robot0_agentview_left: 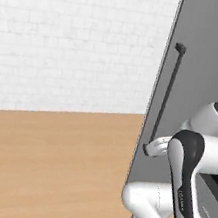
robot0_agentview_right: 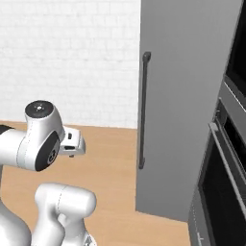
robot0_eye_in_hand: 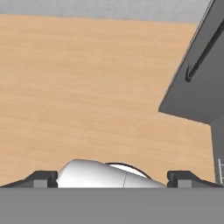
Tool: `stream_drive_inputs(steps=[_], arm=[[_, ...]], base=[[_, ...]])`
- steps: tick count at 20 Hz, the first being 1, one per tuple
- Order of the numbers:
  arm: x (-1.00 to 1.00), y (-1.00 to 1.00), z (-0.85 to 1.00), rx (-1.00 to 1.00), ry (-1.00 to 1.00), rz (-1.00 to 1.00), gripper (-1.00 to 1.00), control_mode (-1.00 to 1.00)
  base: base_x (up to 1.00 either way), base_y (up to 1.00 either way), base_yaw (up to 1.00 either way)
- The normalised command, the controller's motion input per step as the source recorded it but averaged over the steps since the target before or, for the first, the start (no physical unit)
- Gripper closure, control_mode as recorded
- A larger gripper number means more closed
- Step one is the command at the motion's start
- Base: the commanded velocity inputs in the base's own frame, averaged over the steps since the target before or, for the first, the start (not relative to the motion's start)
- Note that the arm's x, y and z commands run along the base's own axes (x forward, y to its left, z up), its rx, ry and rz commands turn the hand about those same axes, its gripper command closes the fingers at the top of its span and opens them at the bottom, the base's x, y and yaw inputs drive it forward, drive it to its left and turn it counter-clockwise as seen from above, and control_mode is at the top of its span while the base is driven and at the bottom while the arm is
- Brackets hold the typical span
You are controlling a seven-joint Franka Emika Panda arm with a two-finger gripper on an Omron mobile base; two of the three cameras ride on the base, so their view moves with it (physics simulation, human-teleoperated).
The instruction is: Place one tomato and one chicken drumstick in each tupperware on the nearby counter, to pack two identical lunches.
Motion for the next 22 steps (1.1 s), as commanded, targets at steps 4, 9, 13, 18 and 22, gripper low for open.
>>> stream_drive_inputs(steps=[4,9,13,18,22], arm=[[0.00,0.00,0.00,0.00,0.00,0.00,-1.00,1.00],[0.00,0.00,0.00,0.00,0.00,0.00,-1.00,1.00],[0.00,0.00,0.00,0.00,0.00,0.00,-1.00,1.00],[0.00,0.00,0.00,0.00,0.00,0.00,-1.00,1.00],[0.00,0.00,0.00,0.00,0.00,0.00,-1.00,1.00]], base=[[1.00,0.43,0.44],[1.00,0.73,0.24],[1.00,0.90,-0.03],[0.67,0.83,-0.40],[0.57,0.63,-0.68]])
